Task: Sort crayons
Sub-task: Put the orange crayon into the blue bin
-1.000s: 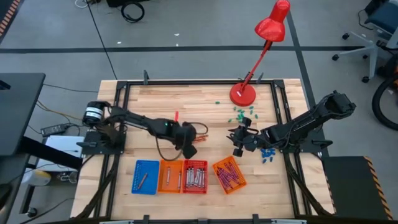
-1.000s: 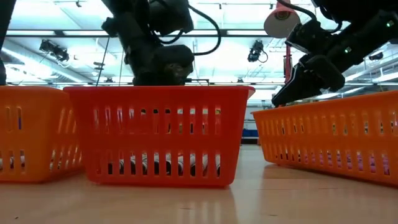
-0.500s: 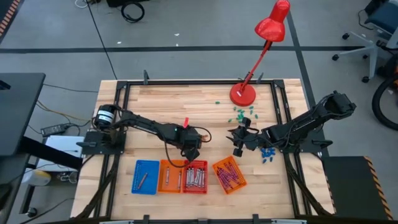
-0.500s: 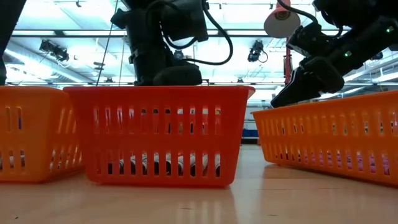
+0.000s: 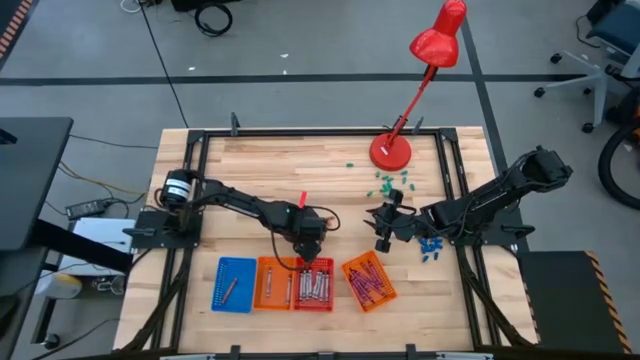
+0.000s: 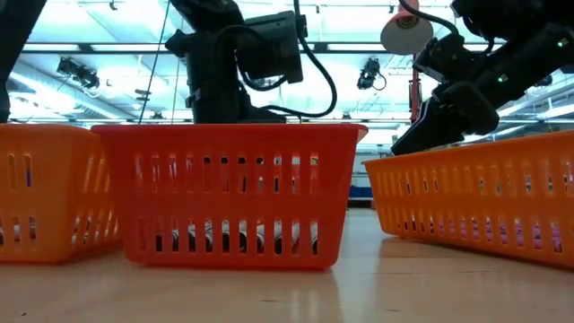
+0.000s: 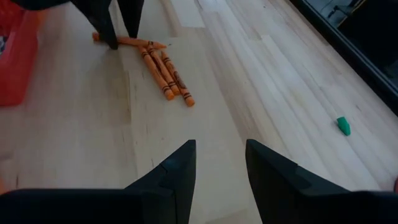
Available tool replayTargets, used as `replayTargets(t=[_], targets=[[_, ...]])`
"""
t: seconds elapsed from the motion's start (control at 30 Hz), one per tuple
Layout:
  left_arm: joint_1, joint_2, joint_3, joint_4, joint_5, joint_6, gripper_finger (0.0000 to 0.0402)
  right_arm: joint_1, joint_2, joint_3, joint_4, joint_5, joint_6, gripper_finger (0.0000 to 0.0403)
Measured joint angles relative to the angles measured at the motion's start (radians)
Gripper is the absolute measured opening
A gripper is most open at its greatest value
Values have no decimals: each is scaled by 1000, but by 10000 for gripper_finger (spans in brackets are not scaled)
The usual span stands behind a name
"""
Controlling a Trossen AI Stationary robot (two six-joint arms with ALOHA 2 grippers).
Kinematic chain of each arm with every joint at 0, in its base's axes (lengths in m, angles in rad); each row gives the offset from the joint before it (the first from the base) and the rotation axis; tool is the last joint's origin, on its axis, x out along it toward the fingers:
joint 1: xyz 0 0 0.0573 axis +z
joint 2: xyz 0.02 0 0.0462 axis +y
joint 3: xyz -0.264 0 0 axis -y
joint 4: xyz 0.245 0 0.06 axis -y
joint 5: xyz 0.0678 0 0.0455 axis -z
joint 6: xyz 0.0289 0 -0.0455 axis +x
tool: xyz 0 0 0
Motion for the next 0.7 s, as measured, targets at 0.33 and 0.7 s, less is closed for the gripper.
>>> replayTargets(t=[0.33,0.7], targets=[[0,24,6,-38,14,64,135,0,0,0,2,-7,0,144],[4,11,3,-90,49,130,17,0,0,0,2,-14,0,144]])
